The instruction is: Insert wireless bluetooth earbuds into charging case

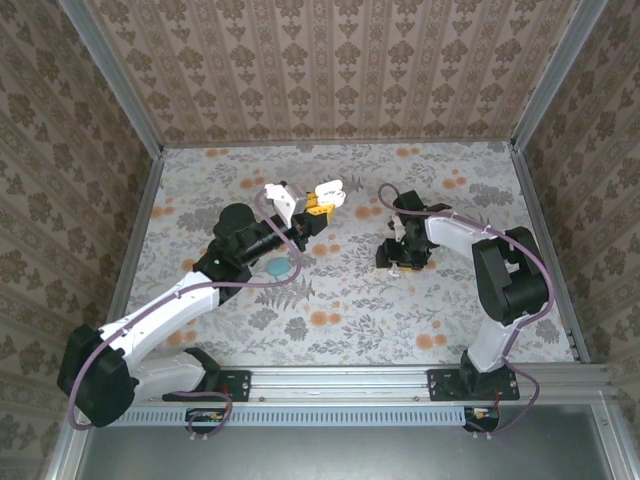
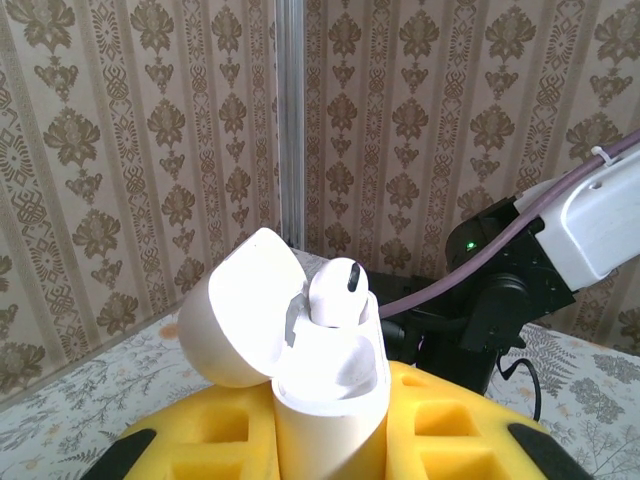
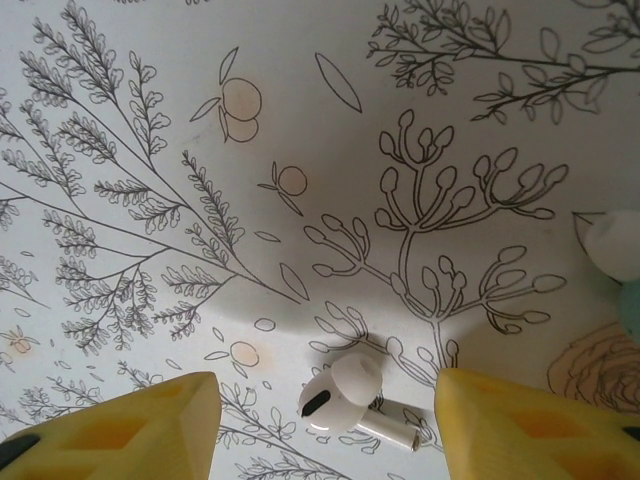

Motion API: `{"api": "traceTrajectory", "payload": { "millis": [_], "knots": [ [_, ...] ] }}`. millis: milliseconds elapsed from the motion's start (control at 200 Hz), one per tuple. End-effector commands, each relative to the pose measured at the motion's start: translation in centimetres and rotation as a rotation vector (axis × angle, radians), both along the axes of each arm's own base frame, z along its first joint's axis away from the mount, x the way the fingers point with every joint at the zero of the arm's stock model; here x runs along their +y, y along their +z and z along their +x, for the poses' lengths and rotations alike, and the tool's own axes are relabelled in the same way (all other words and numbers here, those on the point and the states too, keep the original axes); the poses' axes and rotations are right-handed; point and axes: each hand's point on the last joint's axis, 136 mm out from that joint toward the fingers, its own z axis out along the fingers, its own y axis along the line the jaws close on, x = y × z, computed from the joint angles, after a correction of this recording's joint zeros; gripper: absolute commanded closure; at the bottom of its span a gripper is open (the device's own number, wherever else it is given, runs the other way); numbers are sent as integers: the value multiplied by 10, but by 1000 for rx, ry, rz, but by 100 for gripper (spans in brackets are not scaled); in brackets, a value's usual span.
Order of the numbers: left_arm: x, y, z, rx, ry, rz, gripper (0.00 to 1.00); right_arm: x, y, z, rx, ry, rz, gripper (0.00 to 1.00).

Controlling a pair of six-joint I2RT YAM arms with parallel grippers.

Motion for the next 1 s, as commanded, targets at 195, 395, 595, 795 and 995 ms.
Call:
{"api": "traceTrajectory", "payload": {
  "millis": [195,395,595,795,995],
  "knots": [
    [5,19,-4,-40,3,-34,79,11,0,-10,37,50,7,41],
    [5,17,-3,-39,3,-30,79,12,4,-25,55,59,-6,41],
    [5,17,-4,-37,3,-33,79,16,7,-34,69,36,-3,41],
    [6,17,-4,-39,5,-30,79,14,17,-32,44,5,-45,41],
    [6,16,-4,-38,5,-28,79,-4,28,-13,-28,-12,-167,44]
  ]
}}
